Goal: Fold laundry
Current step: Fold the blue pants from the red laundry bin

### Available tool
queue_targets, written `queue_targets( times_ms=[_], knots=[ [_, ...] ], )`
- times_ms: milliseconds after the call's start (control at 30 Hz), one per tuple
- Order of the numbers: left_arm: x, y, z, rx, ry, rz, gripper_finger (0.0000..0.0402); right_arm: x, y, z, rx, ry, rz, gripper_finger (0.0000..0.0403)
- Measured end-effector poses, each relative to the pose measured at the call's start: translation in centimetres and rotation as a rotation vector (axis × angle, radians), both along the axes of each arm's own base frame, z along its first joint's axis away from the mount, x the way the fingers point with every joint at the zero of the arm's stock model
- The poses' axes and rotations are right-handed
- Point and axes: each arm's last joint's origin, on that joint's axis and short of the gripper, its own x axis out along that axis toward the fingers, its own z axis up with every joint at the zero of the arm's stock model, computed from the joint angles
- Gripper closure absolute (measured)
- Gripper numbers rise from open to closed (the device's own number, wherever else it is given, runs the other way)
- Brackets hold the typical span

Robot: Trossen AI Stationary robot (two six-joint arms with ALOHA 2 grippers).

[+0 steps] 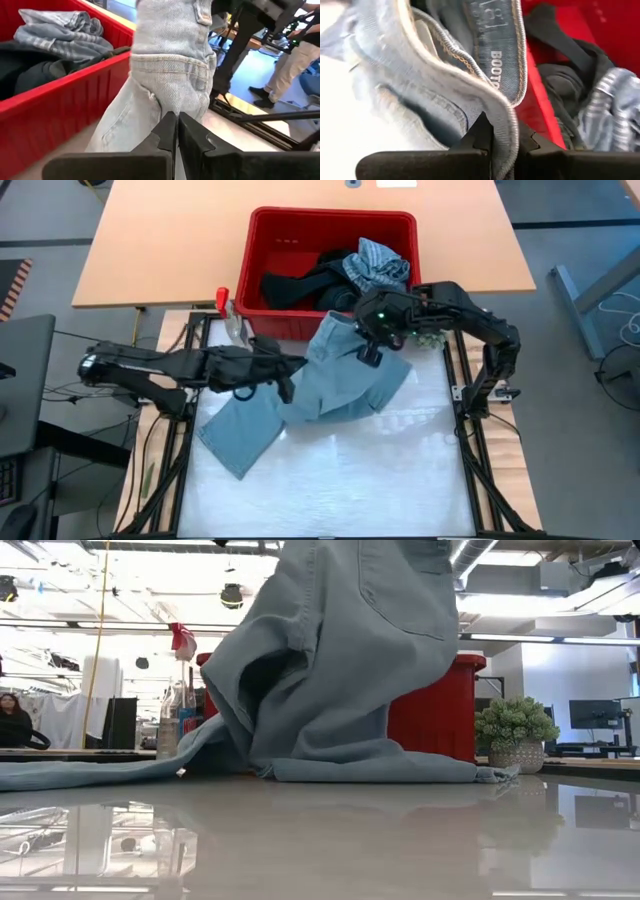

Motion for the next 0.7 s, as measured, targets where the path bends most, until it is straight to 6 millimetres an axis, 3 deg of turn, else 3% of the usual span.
queue_targets(
  times_ms=[167,333,500,700],
  knots=[
    [-2.3,-0.8,1.2,-0.050,-0.022,-0.069,0.0387,-0.3,0.1,0.3,0.005,-0.009,0.039,0.0351],
    [-2.8,-3.0,0.9,-0.064,0.010,-0.172,0.0320,-0.3,-0.2,0.6,0.046,-0.056,0.054,0.0351],
    [-0.9,-5.1,-0.9,-0.060,0.068,-0.192,0.0220,0.1,-0.3,0.6,0.060,-0.081,0.031,0.0351],
    [2.3,-5.9,-4.0,0.009,0.148,-0.068,0.0117,0.1,-0.9,0.7,0.071,-0.103,-0.001,0.0351]
  ],
)
